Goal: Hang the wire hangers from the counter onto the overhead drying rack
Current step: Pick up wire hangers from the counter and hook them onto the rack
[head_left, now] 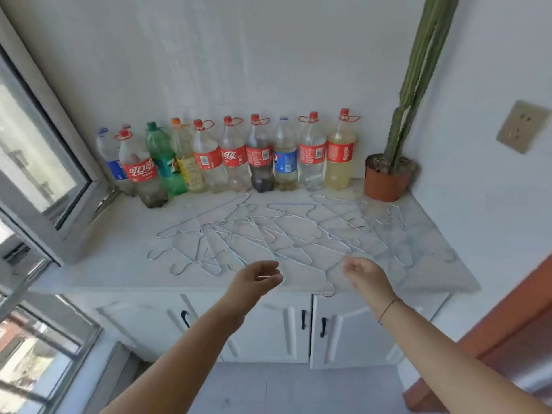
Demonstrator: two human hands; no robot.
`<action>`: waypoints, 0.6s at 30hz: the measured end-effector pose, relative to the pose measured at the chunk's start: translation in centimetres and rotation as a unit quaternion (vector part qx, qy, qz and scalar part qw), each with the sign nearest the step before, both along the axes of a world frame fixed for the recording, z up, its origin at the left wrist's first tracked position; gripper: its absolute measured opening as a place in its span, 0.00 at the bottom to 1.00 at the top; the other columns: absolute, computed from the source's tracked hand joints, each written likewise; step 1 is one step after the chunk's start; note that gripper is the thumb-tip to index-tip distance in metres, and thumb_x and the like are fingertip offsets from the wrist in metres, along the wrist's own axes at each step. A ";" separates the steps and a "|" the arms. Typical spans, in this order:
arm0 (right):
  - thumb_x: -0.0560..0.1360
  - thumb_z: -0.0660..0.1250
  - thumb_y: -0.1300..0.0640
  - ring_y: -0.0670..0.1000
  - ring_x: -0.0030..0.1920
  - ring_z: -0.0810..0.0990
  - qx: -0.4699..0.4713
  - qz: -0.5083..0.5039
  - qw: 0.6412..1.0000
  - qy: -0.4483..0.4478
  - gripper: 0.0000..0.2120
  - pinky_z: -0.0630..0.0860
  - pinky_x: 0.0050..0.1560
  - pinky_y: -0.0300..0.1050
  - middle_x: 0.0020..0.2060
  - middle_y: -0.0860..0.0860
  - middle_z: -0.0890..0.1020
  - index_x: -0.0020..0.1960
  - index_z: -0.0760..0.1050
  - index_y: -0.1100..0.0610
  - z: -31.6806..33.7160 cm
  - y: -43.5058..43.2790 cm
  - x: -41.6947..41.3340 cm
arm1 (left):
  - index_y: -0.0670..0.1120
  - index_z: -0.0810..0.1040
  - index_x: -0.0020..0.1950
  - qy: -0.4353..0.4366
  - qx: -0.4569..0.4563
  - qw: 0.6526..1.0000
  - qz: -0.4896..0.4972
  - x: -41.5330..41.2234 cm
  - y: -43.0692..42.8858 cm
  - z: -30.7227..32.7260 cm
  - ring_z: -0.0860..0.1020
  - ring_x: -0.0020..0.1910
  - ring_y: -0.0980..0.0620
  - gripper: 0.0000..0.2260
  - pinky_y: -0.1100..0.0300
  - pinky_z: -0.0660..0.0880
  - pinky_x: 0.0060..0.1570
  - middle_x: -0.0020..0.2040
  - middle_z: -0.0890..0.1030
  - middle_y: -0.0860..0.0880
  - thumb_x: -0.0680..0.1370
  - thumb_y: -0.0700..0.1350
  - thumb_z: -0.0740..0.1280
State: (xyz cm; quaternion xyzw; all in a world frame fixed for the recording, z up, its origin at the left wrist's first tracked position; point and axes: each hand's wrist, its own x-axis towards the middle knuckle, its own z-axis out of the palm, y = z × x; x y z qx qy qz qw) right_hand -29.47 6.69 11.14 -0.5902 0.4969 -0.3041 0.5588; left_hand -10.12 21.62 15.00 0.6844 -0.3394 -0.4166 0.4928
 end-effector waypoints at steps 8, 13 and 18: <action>0.73 0.65 0.64 0.50 0.40 0.74 0.076 -0.142 0.987 -0.010 0.04 0.71 0.47 0.45 0.40 0.54 0.77 0.46 0.77 0.58 -2.8 -8.3 -5.9 | 0.46 0.77 0.58 0.034 0.035 0.995 -0.092 -2.3 -12.0 -3.7 0.77 0.45 0.57 0.13 0.66 0.71 0.45 0.49 0.80 0.51 0.74 0.41 0.70; 0.73 0.64 0.65 0.51 0.40 0.71 0.109 -0.167 0.980 -0.019 0.04 0.70 0.44 0.42 0.36 0.53 0.73 0.40 0.75 0.63 -4.3 -15.2 -8.8 | 0.46 0.77 0.58 0.052 0.052 0.990 -0.120 -5.2 -19.7 -5.6 0.78 0.44 0.58 0.13 0.66 0.72 0.45 0.48 0.81 0.52 0.74 0.41 0.70; 0.73 0.62 0.68 0.47 0.39 0.68 0.175 -0.159 0.971 -0.044 0.05 0.67 0.41 0.39 0.37 0.52 0.70 0.40 0.75 0.64 -6.4 -22.8 -9.6 | 0.46 0.77 0.58 0.057 0.067 0.988 -0.125 -7.7 -27.6 -7.7 0.77 0.43 0.59 0.13 0.67 0.71 0.43 0.48 0.80 0.52 0.74 0.41 0.69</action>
